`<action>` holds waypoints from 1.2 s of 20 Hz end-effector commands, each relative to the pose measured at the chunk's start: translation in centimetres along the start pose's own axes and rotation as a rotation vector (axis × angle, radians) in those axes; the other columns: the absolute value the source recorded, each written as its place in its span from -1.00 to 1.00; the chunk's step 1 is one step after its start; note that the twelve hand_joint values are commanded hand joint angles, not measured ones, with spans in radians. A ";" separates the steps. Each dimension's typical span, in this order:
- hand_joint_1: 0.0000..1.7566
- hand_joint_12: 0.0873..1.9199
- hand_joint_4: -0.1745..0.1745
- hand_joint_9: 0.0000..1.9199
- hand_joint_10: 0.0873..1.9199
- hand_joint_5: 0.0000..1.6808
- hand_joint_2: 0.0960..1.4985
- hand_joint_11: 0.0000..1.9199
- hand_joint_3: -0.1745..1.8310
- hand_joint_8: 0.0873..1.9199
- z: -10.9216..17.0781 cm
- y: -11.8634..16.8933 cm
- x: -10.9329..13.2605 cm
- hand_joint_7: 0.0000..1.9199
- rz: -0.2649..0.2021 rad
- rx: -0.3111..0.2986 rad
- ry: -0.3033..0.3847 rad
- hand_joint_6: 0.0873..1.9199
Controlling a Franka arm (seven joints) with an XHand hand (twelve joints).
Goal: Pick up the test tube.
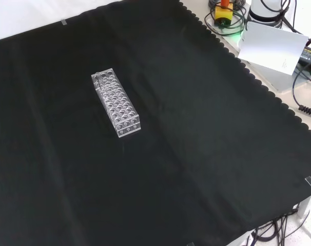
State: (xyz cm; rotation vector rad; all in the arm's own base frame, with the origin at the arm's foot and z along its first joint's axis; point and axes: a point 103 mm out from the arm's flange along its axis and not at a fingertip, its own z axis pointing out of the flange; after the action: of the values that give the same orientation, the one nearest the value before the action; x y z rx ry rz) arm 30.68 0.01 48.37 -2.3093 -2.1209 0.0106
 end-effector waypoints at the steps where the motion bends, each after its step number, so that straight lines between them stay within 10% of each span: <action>1: -0.37 0.49 -0.16 -0.98 -0.33 -0.90 0.32 -1.00 -0.94 -0.56 0.0 0.0 -0.1 -1.00 0.008 -0.007 -0.010 -0.98; 9: -0.48 0.46 -0.21 -1.00 -0.40 -0.92 0.36 -1.00 -0.93 -0.63 0.5 1.0 -0.3 -1.00 0.008 0.014 0.016 -1.00; 24: -0.29 0.67 -0.45 -0.91 -0.03 -0.73 0.37 -0.98 -0.94 -0.14 4.7 10.0 0.1 -0.92 -0.046 0.159 0.058 -1.00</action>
State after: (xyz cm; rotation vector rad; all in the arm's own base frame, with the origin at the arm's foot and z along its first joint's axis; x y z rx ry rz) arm 34.65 -0.33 47.28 -2.2417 -2.0989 0.0285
